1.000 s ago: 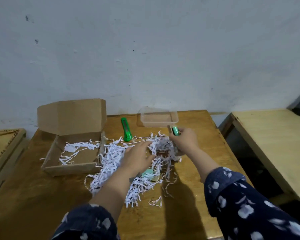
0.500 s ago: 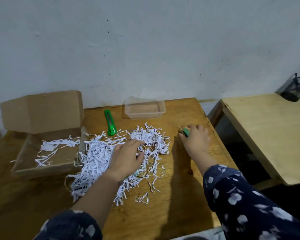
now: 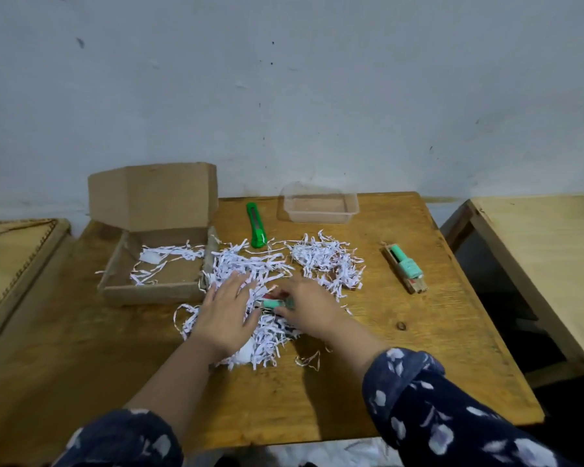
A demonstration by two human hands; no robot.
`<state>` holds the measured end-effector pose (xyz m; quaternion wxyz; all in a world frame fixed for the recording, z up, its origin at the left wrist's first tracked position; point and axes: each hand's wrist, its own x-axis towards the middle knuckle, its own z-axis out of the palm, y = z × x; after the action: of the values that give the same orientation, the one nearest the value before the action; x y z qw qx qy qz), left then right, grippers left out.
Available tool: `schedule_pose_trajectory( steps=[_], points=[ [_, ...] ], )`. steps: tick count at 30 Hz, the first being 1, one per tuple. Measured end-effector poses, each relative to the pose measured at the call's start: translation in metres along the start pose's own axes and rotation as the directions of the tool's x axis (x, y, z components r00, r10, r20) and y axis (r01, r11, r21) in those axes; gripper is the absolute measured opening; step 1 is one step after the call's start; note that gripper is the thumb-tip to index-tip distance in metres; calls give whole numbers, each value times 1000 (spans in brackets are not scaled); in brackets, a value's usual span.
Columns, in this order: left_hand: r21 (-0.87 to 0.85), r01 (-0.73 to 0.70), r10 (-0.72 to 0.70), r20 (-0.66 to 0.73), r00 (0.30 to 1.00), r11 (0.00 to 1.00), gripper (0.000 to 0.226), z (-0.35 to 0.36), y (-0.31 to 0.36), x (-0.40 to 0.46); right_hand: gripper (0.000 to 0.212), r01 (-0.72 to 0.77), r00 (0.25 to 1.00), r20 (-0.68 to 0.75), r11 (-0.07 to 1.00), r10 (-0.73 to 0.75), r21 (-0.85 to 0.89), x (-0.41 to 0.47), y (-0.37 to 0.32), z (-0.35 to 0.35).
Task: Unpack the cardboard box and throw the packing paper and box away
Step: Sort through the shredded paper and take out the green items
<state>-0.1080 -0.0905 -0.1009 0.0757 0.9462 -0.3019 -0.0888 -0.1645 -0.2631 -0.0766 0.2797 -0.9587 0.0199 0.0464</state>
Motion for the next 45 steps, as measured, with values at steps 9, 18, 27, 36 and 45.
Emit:
schedule_pose_trajectory(
  steps=[9,18,27,36,45],
  points=[
    [43,10,-10,-1,1000,999,58,15,5,-4,43,-173,967,141,952,213,-253,8,-4,-13],
    [-44,26,-28,-44,999,999,65,16,16,7,42,-291,914,-5,664,406,689,18,2,-57],
    [-452,75,-192,-217,957,889,48,-40,70,26,39,-154,892,-129,561,432,814,24,-4,-52],
    [-478,44,-105,-102,989,877,43,-25,57,30,12,-169,861,-91,449,501,878,37,1,-77],
    [-444,122,-185,-102,977,888,32,-30,63,39,47,-329,818,-37,520,574,788,33,-14,-46]
  ],
)
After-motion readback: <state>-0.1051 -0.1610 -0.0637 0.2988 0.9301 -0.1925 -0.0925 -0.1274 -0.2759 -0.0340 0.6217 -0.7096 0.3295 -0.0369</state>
